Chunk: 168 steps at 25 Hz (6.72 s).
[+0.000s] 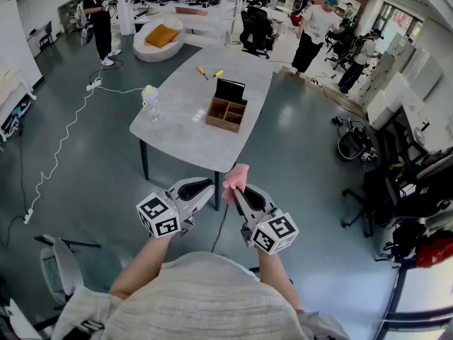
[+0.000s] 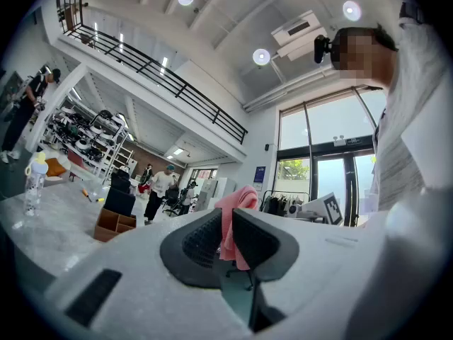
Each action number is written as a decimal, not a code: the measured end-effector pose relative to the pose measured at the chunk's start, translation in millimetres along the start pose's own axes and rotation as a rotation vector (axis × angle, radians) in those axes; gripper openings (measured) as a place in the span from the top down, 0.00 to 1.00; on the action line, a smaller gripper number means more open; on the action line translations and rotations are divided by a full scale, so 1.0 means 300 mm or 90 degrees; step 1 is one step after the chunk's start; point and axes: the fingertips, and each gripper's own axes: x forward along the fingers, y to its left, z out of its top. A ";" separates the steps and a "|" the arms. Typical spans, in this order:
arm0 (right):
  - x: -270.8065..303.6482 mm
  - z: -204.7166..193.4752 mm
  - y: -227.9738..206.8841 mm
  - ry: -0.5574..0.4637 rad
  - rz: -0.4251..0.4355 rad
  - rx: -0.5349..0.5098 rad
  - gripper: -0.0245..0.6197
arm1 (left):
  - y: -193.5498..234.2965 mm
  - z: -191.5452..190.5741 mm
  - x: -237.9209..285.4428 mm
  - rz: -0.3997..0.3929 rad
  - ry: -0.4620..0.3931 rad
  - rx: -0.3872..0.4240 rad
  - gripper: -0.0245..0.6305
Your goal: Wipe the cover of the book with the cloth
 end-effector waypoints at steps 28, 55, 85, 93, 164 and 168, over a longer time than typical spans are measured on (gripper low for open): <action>-0.037 0.017 -0.087 -0.005 0.038 0.028 0.89 | -0.016 -0.058 0.117 0.004 0.007 -0.025 0.88; -0.253 0.002 -0.334 0.015 0.021 0.037 0.89 | -0.130 -0.207 0.400 -0.010 0.023 -0.057 0.88; 0.655 0.046 -0.831 0.024 -0.026 0.045 0.89 | 0.898 0.009 0.677 -0.042 0.054 -0.033 0.88; 0.853 0.020 -0.904 0.056 -0.061 0.041 0.89 | 1.148 0.049 0.701 -0.058 0.058 -0.030 0.88; 1.020 -0.088 -1.343 0.122 -0.047 0.081 0.89 | 1.785 -0.253 1.017 -0.160 0.685 0.224 0.82; 1.015 -0.094 -1.337 0.123 -0.043 0.081 0.89 | 1.768 -0.263 1.015 -0.127 0.681 0.247 0.83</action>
